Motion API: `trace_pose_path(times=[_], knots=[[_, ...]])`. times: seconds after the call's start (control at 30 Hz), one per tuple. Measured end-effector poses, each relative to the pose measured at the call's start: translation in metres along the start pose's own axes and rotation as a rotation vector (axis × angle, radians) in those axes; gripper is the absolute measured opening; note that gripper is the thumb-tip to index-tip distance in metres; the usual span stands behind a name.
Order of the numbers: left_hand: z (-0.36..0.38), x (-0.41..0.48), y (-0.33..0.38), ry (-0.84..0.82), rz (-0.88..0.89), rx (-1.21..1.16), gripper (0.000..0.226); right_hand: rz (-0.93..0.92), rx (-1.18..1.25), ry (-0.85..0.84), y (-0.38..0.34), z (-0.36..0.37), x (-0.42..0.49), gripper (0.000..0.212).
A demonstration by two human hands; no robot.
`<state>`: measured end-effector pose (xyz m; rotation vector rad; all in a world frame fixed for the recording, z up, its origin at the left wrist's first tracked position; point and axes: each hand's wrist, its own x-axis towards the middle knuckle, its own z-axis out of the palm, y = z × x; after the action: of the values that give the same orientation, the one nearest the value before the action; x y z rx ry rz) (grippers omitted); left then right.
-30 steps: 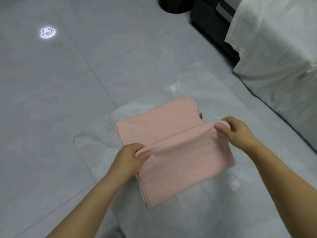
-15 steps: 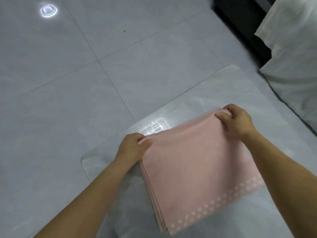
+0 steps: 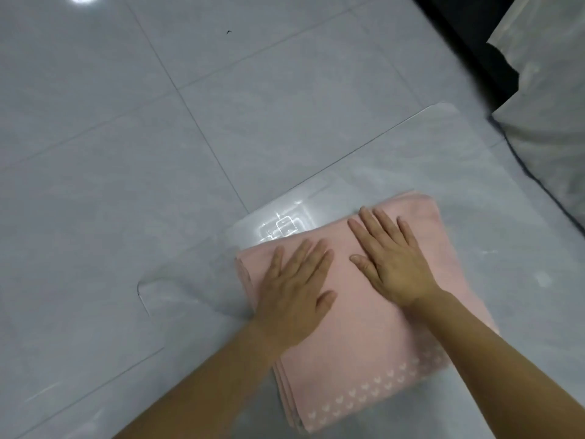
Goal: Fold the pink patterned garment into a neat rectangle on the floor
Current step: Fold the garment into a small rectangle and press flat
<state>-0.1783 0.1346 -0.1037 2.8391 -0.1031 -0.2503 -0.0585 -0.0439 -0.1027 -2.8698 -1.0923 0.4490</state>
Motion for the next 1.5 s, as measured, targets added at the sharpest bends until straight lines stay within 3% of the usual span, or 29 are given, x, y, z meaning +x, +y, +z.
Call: trace_pose_path(times=[0.1, 0.27, 0.43, 0.5, 0.63, 0.73, 0.8, 0.9, 0.97, 1.1, 1.27, 1.33, 1.43, 1.5], knots=[[0.01, 0.004, -0.006, -0.061, -0.051, 0.043, 0.067, 0.054, 0.035, -0.067, 0.008, 0.003, 0.004, 0.069], [0.007, -0.004, 0.005, -0.068, -0.123, 0.033, 0.072, -0.035, -0.014, -0.072, 0.013, 0.004, -0.014, 0.068], [0.023, -0.079, 0.039, -0.06, 0.063, -0.031, 0.074, -0.245, -0.088, -0.126, 0.029, 0.008, -0.078, 0.065], [0.033, -0.11, 0.055, -0.095, 0.128, -0.023, 0.084, -0.305, -0.082, -0.139, 0.039, 0.005, -0.104, 0.072], [0.048, -0.125, 0.069, -0.194, 0.081, 0.04, 0.106, -0.332, -0.139, -0.231, 0.063, 0.005, -0.139, 0.098], [0.049, -0.118, 0.066, -0.239, 0.055, 0.083, 0.112, -0.295, -0.181, -0.284, 0.073, 0.011, -0.137, 0.101], [0.047, -0.116, 0.066, -0.219, 0.041, 0.07, 0.107, -0.293, -0.179, -0.294, 0.076, 0.013, -0.132, 0.098], [0.044, -0.115, 0.064, -0.031, 0.066, 0.062, 0.063, -0.277, -0.132, -0.187, 0.08, 0.013, -0.134, 0.077], [0.04, -0.114, 0.06, -0.003, 0.104, 0.058, 0.058, -0.221, -0.091, -0.148, 0.084, 0.012, -0.138, 0.092], [0.02, -0.114, 0.051, -0.092, 0.211, -0.006, 0.057, -0.149, -0.106, -0.137, 0.079, 0.012, -0.147, 0.08], [-0.008, -0.133, 0.032, -0.243, 0.233, -0.212, 0.054, -0.264, -0.069, -0.117, 0.06, 0.003, -0.173, 0.08], [-0.02, -0.143, 0.027, -0.315, 0.148, -0.365, 0.05, -0.257, -0.008, -0.192, 0.046, -0.012, -0.185, 0.056], [-0.049, -0.139, 0.025, -0.438, -0.159, -0.752, 0.031, -0.017, 0.248, -0.461, 0.038, -0.044, -0.182, 0.019], [-0.062, -0.126, 0.016, -0.347, -0.322, -0.903, 0.03, 0.149, 0.511, -0.467, 0.045, -0.057, -0.169, 0.016]])
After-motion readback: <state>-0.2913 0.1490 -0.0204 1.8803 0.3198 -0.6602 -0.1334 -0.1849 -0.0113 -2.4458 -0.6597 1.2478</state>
